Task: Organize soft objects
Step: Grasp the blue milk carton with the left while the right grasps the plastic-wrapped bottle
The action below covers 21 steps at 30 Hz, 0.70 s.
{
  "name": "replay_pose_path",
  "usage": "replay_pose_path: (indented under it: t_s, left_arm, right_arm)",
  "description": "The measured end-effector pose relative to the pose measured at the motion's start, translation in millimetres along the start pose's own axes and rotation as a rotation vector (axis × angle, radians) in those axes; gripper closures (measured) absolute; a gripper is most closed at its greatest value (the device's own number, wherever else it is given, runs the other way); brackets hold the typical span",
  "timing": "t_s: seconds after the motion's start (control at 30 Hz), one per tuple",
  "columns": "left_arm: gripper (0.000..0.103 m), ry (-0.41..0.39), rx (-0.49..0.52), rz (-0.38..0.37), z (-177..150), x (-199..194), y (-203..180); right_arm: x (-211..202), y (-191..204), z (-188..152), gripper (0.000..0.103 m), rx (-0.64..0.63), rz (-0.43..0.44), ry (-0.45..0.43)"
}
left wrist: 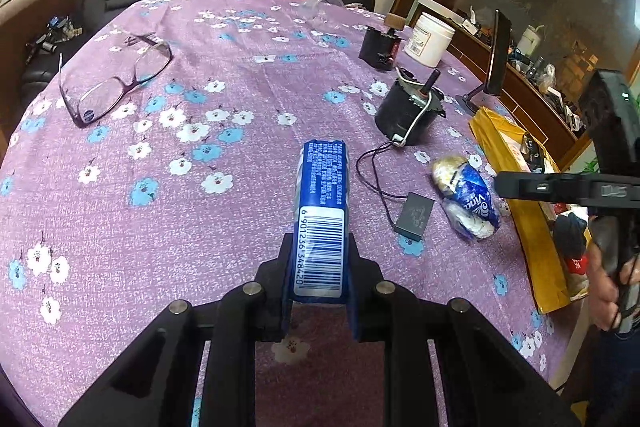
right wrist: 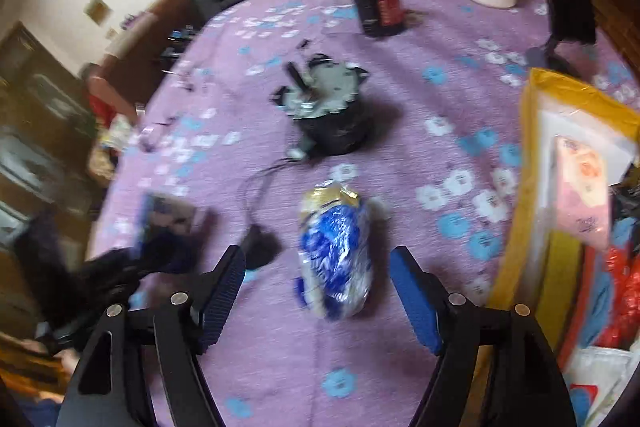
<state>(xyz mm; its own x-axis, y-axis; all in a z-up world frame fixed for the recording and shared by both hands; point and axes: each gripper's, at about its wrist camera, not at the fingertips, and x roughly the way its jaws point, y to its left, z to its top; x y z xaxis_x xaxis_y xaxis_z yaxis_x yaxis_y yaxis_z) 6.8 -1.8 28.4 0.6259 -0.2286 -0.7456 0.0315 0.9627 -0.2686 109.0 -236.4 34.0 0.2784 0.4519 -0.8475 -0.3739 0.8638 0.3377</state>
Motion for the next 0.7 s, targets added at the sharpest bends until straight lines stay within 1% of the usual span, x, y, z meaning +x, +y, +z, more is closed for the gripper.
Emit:
replay_pose_path:
  t_s: [0.07, 0.17, 0.2, 0.23, 0.27, 0.3, 0.33, 0.37, 0.43, 0.53, 0.6, 0.67, 0.7]
  left_arm:
    - [0.083, -0.012, 0.004, -0.004, 0, -2, -1]
    - [0.083, -0.012, 0.0, -0.011, 1, -1, 1]
    - [0.083, -0.01, -0.002, -0.012, 0, -1, 2]
    - [0.083, -0.009, -0.004, -0.014, 1, 0, 2]
    - [0.083, -0.009, -0.004, -0.014, 1, 0, 3]
    - [0.083, -0.01, -0.001, -0.014, 1, 0, 2]
    - [0.083, -0.011, 0.004, -0.012, 0, 0, 1]
    - [0.083, -0.014, 0.013, -0.008, 0, 0, -1]
    - [0.083, -0.02, 0.039, -0.003, -2, -1, -6]
    - [0.083, -0.027, 0.063, -0.005, -4, -2, -13]
    - [0.083, -0.035, 0.068, 0.012, -6, -3, -17]
    - [0.083, -0.034, 0.061, 0.016, -9, -4, -21]
    - [0.083, -0.039, 0.061, 0.024, -11, -5, -26]
  right_arm:
    - [9, 0, 1, 0.024, 0.019, 0.015, 0.012]
    - [25, -1, 3, 0.024, 0.028, -0.036, 0.017]
    - [28, 0, 1, 0.03, 0.022, -0.049, 0.016]
    - [32, 2, -1, 0.039, 0.014, -0.075, 0.017]
    - [35, 4, -3, 0.059, 0.004, -0.12, 0.019]
    - [36, 5, -5, 0.068, 0.0, -0.146, 0.008]
    - [34, 6, -8, 0.07, -0.004, -0.164, -0.011]
    - [34, 6, -11, 0.071, 0.0, -0.159, -0.016]
    - [27, 8, -22, 0.071, 0.02, -0.153, -0.061]
    - [11, 20, -46, 0.07, 0.016, -0.101, -0.149]
    - [8, 31, -64, 0.07, 0.006, -0.089, -0.196]
    - [9, 38, -76, 0.07, -0.006, -0.094, -0.24]
    - [11, 40, -79, 0.07, -0.015, -0.11, -0.259]
